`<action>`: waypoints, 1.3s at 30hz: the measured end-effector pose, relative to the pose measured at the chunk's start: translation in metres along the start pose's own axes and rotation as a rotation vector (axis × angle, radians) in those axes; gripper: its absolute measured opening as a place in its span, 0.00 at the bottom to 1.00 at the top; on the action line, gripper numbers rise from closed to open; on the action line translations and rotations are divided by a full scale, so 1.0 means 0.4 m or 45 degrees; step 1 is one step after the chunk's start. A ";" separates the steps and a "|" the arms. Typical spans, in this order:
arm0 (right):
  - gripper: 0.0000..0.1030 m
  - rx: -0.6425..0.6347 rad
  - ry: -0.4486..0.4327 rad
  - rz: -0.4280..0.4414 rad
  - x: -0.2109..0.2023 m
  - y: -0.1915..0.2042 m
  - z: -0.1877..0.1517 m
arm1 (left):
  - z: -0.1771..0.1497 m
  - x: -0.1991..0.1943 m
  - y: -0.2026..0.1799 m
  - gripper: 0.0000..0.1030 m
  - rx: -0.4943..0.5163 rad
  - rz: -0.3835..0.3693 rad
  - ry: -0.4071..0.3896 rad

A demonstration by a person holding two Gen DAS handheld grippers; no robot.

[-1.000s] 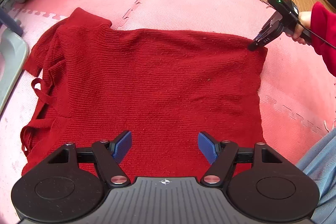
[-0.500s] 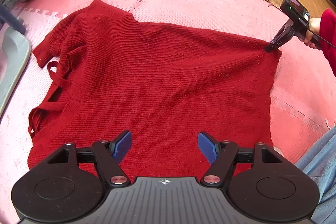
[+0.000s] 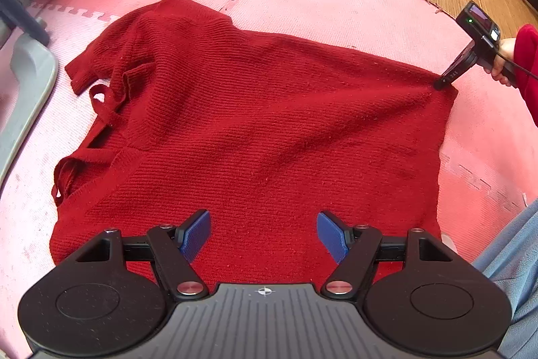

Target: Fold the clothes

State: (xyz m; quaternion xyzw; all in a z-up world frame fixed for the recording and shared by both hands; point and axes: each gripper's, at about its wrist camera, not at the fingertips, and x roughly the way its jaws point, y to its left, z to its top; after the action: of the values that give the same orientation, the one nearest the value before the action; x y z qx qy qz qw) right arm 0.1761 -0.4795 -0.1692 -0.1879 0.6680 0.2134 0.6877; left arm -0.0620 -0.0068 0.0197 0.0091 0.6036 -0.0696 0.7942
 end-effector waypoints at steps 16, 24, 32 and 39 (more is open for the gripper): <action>0.39 -0.125 0.019 -0.087 0.000 0.075 -0.130 | -0.018 0.017 0.032 0.70 0.006 0.009 0.020; 0.56 -0.173 -0.075 -0.098 -0.053 0.104 -0.173 | -0.015 0.017 0.024 0.70 0.010 0.011 0.020; 0.21 -0.209 -0.119 0.043 0.032 0.188 -0.195 | -0.016 0.023 0.027 0.70 0.004 0.010 0.031; 0.11 -0.097 -0.165 0.035 -0.098 0.116 -0.175 | -0.019 0.036 0.041 0.70 -0.011 0.009 0.049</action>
State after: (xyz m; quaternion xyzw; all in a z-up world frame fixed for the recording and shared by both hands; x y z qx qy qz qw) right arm 0.0916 -0.4803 -0.1314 -0.1904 0.6159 0.2597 0.7190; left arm -0.0636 0.0088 0.0025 0.0090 0.6191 -0.0639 0.7826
